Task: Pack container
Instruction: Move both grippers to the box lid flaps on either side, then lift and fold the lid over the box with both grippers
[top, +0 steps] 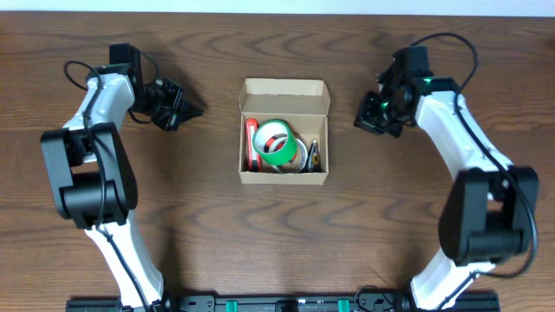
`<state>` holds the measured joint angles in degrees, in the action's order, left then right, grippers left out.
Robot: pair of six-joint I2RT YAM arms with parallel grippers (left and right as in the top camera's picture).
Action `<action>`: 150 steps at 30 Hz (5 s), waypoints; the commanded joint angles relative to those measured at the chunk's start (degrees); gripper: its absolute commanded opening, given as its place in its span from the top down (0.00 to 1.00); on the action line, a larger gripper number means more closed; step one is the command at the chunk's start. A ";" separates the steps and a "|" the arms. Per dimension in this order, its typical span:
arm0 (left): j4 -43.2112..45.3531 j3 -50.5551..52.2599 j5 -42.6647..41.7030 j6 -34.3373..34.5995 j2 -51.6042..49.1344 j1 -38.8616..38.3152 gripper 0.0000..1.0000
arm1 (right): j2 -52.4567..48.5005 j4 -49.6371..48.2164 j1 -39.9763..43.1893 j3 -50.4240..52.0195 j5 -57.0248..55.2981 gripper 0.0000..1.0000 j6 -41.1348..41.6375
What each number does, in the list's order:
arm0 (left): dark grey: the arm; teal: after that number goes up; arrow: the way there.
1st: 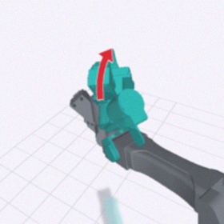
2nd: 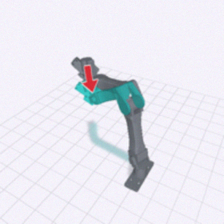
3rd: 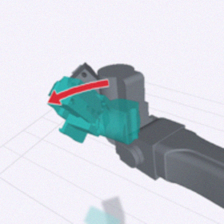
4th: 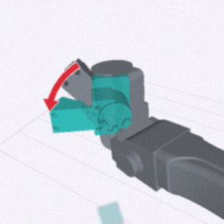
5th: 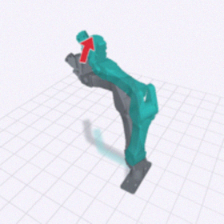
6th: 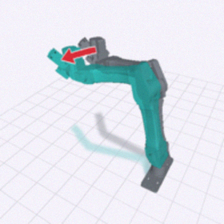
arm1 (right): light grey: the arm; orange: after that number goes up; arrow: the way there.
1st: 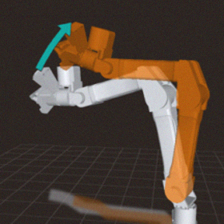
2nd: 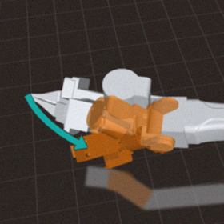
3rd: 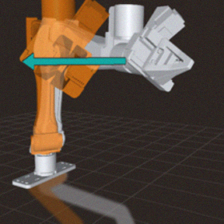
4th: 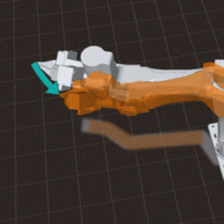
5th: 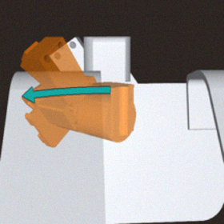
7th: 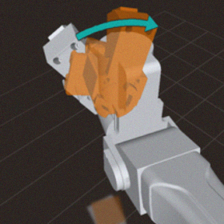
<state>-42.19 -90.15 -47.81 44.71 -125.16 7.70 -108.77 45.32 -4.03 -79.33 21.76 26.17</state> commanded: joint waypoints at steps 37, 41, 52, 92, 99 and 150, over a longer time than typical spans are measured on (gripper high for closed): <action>24.41 -0.83 -15.26 14.32 -9.55 -8.48 0.95 | -15.23 -29.31 -4.37 -0.83 13.33 0.99 17.73; 24.85 -0.83 -15.06 14.49 -9.57 -9.62 0.95 | -15.85 -30.86 -4.96 -0.83 13.18 0.99 17.75; 30.73 -0.83 -18.32 13.44 -9.57 -9.25 0.95 | -16.06 -33.38 -5.81 -0.83 12.98 0.99 9.62; 49.27 -0.87 -34.34 4.15 -9.55 -8.31 0.95 | -9.07 -41.51 -6.73 -0.85 20.92 0.99 -9.68; 50.01 -0.87 -36.20 4.15 -9.53 -6.71 0.95 | -6.93 -38.05 -6.93 -0.85 21.79 0.99 -14.14; 122.38 -1.09 -42.86 74.75 -3.43 -19.54 0.95 | 18.34 -13.38 -6.97 -0.87 11.10 0.99 -14.53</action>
<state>79.77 -90.56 -89.86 115.94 -132.46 -10.46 -90.89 31.46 -10.81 -79.55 33.98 8.45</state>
